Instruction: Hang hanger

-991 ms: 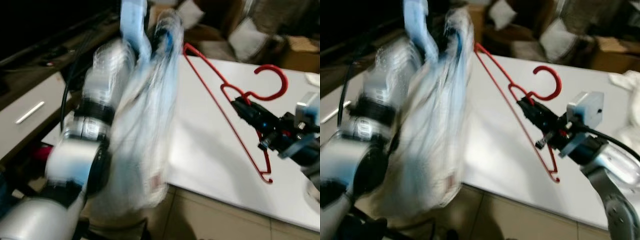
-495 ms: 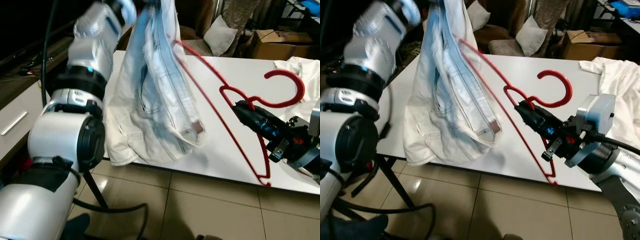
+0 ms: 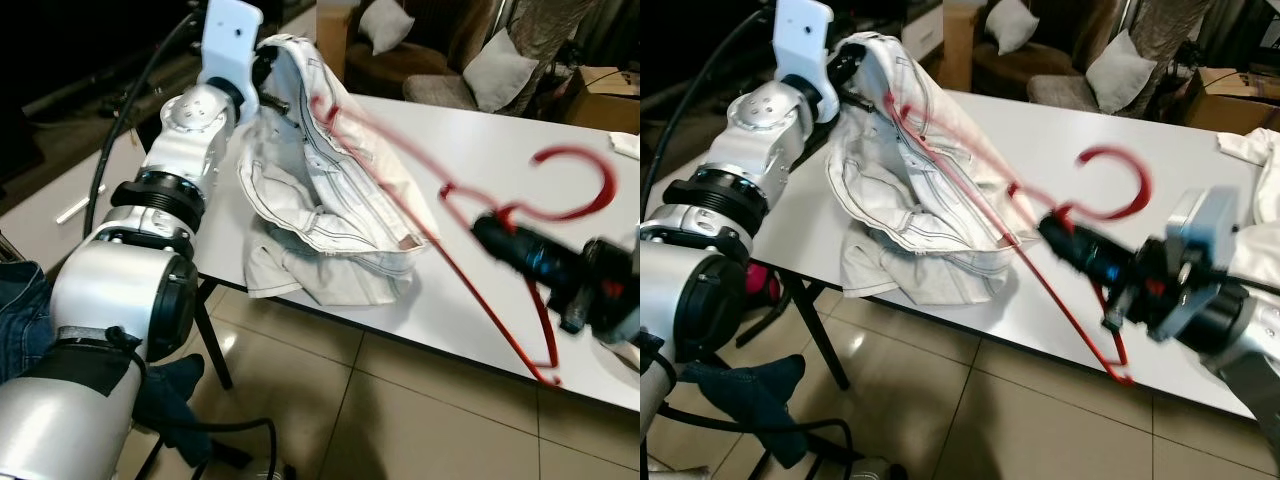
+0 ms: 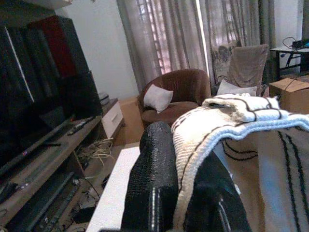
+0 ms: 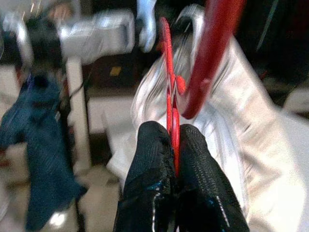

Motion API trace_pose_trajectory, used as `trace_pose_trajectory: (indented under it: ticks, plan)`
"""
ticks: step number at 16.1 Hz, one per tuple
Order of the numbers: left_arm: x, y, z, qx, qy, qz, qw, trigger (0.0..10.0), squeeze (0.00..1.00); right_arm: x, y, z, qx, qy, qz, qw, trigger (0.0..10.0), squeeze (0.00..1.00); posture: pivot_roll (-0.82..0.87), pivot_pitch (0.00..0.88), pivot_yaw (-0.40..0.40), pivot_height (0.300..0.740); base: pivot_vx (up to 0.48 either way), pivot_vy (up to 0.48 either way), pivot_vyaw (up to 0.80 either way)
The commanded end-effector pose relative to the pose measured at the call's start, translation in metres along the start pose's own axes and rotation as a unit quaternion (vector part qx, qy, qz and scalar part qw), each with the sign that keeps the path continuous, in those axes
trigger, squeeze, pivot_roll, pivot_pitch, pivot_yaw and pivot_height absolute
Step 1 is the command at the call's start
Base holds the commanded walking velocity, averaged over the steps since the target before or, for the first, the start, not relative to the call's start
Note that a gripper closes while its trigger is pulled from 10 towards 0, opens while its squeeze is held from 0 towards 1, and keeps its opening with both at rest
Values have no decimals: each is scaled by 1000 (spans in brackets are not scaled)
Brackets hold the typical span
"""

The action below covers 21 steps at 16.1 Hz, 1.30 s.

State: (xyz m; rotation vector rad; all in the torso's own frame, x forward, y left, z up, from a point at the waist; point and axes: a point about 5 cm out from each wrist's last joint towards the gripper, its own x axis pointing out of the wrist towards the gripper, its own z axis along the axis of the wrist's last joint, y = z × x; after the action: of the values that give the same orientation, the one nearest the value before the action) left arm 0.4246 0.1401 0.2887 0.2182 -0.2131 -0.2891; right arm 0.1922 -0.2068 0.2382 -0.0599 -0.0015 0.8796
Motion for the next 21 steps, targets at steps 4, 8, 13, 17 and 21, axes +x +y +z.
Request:
trace_pose_trajectory:
  ticks: [4,8,13,17,21]
  plan:
    - [4,-2,22,-44,-45,-33,997,10000,0,6,6,-23,10,84,17,996,10000,0,-92,0,36,740,0,0,0]
    - [0,-17,31,-24,-59,-162,985,10000,0,59,-19,-62,-23,152,-27,988,10000,0,-77,0,28,740,0,0,0]
    - [-17,-12,46,-24,-71,-214,974,10000,0,114,-92,-66,-98,184,-152,966,10000,0,-39,0,-10,740,0,0,0]
    - [-23,22,82,-34,-178,-118,976,10000,0,141,-155,43,-246,57,-270,929,10000,0,-21,0,-34,740,0,0,0]
    - [-34,19,86,-58,-235,-107,964,10000,0,142,-167,89,-233,-67,-345,907,10000,0,-8,0,-57,740,0,0,0]
